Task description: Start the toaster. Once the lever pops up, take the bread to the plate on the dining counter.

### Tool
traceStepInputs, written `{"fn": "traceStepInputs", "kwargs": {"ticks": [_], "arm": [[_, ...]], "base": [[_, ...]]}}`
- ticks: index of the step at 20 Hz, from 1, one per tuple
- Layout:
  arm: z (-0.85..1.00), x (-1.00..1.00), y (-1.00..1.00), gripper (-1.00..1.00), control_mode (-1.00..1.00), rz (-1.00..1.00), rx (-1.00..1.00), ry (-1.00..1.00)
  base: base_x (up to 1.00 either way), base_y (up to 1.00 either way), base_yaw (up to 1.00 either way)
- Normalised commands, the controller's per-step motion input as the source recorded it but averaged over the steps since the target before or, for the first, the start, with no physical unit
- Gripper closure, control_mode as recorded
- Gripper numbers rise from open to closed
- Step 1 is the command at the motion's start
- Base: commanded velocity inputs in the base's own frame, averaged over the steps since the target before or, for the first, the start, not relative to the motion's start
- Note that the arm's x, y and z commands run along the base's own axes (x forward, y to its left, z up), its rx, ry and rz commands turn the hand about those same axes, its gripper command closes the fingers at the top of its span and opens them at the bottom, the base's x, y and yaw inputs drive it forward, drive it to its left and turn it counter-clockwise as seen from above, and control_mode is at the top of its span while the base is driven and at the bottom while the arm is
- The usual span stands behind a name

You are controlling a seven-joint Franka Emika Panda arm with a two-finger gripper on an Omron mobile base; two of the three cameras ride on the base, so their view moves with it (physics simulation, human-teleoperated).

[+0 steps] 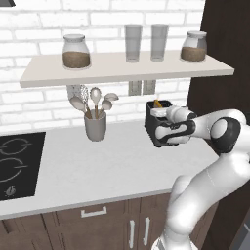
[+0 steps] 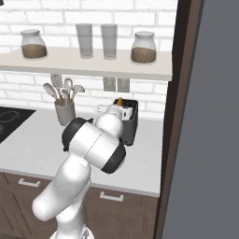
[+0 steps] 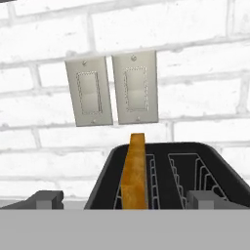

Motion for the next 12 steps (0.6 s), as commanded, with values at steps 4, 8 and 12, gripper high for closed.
{"fn": "traceStepInputs", "kwargs": {"ticks": [4, 8, 12], "arm": [[-0.1, 0.17, -0.02, -1.0, -1.0, 0.0, 0.0, 0.0], [-0.04, 0.19, -0.06, -1.0, -1.0, 0.0, 0.0, 0.0], [-0.06, 0.15, -0.06, -1.0, -1.0, 0.0, 0.0, 0.0]], "base": [[0.0, 0.0, 0.0], [0.0, 0.0, 0.0], [0.0, 0.0, 0.0]]}}
